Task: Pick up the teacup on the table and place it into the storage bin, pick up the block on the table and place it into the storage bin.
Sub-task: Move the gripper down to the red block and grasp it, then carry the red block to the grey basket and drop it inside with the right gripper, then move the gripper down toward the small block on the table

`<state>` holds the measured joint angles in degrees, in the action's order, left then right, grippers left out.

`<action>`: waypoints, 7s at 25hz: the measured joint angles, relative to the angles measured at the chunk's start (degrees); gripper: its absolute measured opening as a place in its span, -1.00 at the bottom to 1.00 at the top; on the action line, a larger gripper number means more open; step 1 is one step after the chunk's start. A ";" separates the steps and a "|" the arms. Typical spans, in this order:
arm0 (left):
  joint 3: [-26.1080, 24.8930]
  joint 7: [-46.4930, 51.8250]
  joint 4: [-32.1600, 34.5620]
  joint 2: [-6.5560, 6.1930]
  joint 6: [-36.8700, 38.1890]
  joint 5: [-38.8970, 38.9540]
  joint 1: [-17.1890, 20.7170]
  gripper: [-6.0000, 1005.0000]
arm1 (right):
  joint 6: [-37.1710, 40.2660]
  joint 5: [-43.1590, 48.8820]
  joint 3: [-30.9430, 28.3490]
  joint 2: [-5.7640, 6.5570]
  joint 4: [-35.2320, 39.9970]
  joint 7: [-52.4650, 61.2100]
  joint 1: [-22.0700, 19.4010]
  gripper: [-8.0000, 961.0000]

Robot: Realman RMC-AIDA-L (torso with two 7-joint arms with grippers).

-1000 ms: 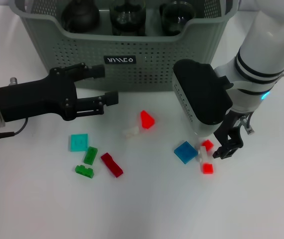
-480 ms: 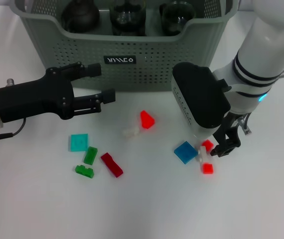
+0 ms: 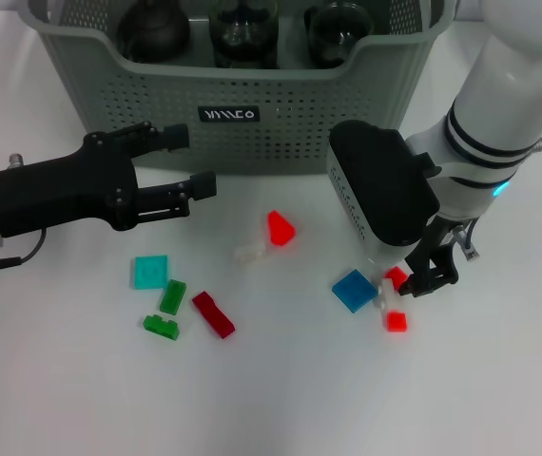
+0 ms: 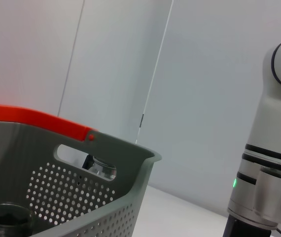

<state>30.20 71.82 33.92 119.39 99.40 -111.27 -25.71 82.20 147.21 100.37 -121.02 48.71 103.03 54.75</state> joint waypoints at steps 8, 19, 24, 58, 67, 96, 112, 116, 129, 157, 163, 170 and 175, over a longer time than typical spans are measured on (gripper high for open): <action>-0.05 0.08 0.00 -0.04 0.00 0.00 0.15 0.65 | -0.40 -0.31 0.68 0.00 -0.21 -0.05 0.00 -0.16; -1.25 0.02 -0.10 -0.04 0.04 0.00 0.26 0.65 | -0.59 -0.37 0.50 0.00 -0.16 0.55 -0.35 -0.29; -1.31 0.00 -0.09 -0.04 0.44 0.00 0.63 0.65 | 0.00 -0.35 -0.30 0.35 0.69 1.81 -0.65 -0.47; -0.48 -2.91 0.00 0.06 0.02 -1.32 0.99 0.65 | 8.85 -25.72 -52.49 13.63 10.78 20.09 7.47 -0.58; -0.31 -3.74 0.00 1.22 -1.47 -1.32 0.01 0.65 | -15.45 -14.75 -42.79 8.59 -2.10 12.40 13.28 -0.58; -0.31 -3.89 -0.09 1.55 -1.66 -1.32 -0.03 0.65 | -23.27 -0.62 -40.05 5.86 -5.01 22.47 11.27 -0.42; -0.33 -3.88 -0.08 1.54 -1.54 -1.32 0.16 0.65 | -9.66 -14.57 -40.45 3.97 20.06 17.81 -0.99 0.43; -0.24 -3.88 -0.09 1.47 -1.48 -1.72 0.23 0.65 | 0.90 -26.91 -42.29 4.84 30.67 16.42 -8.54 0.61; -0.29 -3.88 -0.18 1.08 -1.68 -2.92 0.32 0.65 | 31.23 -33.81 -45.39 7.21 35.90 14.46 -19.70 0.62; -0.23 -3.88 -0.88 1.21 -3.26 -3.00 0.75 0.65 | 8.59 -6.20 -18.62 0.61 14.66 14.77 -13.68 0.62; -0.34 -3.88 -0.88 1.25 -3.27 -2.99 0.75 0.65 | 5.19 -4.53 -13.56 0.62 13.24 16.63 -13.30 0.62; -0.32 -3.88 -0.88 1.28 -3.37 -3.00 0.75 0.65 | 2.99 -4.57 -11.63 0.36 13.12 17.14 -13.27 0.62; -0.31 -3.88 -0.94 1.28 -3.83 -2.99 0.79 0.65 | 2.36 -4.74 -10.50 0.31 12.71 17.35 -13.29 0.62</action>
<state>29.88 67.94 32.98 120.67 95.56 -114.26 -24.91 84.56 142.47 89.87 -120.71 61.42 120.37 41.46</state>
